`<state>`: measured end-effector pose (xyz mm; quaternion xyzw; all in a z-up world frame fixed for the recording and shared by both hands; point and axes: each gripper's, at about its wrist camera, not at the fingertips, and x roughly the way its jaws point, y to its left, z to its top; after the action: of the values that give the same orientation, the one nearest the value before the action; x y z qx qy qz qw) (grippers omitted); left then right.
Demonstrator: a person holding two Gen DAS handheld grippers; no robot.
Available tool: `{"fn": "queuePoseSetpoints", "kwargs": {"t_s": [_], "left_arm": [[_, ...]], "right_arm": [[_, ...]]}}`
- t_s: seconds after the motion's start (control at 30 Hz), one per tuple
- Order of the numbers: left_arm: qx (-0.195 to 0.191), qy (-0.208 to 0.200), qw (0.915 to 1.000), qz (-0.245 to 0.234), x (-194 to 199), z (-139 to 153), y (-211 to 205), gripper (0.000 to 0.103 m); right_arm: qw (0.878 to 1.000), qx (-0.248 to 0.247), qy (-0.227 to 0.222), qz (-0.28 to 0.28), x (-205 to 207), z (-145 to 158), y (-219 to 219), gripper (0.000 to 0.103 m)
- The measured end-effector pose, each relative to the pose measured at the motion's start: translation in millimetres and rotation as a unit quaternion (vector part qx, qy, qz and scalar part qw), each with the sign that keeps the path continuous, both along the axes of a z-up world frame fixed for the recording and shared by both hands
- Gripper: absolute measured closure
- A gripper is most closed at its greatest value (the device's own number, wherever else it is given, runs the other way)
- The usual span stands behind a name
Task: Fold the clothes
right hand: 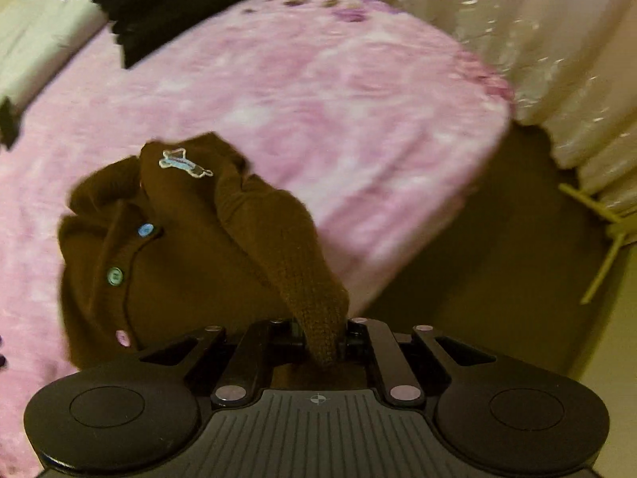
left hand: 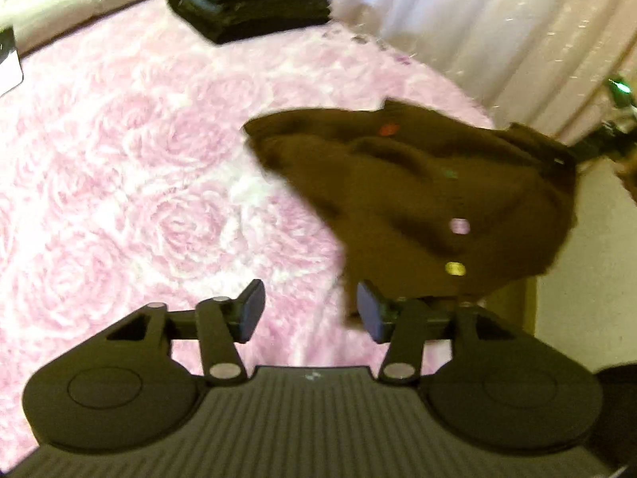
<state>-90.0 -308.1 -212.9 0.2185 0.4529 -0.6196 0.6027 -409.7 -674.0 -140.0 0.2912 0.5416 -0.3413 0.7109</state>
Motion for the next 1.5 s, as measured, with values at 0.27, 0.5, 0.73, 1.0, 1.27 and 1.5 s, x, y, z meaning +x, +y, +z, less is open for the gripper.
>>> {"fn": "queuePoseSetpoints", "kwargs": {"t_s": [0.27, 0.5, 0.73, 1.0, 1.27, 1.5], "left_arm": [[0.022, 0.092, 0.9945, 0.045, -13.3, -52.5, -86.1, 0.042], [0.04, 0.111, 0.9908, 0.065, -36.9, -72.4, -124.1, 0.042], [0.055, 0.115, 0.9877, 0.09, -62.2, -50.3, -90.5, 0.041], [0.098, 0.086, 0.9909, 0.035, -102.1, -74.1, -71.6, 0.068], [0.051, 0.021, 0.9983, 0.016, -84.7, -0.6, -38.6, 0.101], [0.154, -0.022, 0.9878, 0.001, -76.3, 39.2, 26.6, 0.101]], "right_arm": [[1.0, 0.014, 0.001, 0.013, -29.4, -22.5, -26.1, 0.096], [1.0, -0.008, 0.02, 0.013, -55.9, -30.3, -69.0, 0.096], [1.0, 0.007, -0.013, 0.005, -61.9, -28.0, -108.8, 0.103], [0.997, 0.039, -0.061, 0.006, -48.5, -47.9, -75.3, 0.015], [0.995, 0.056, -0.075, 0.02, -58.8, -88.4, -69.6, 0.015], [0.992, 0.017, -0.126, 0.018, -36.2, -77.8, -77.0, 0.015]]}}
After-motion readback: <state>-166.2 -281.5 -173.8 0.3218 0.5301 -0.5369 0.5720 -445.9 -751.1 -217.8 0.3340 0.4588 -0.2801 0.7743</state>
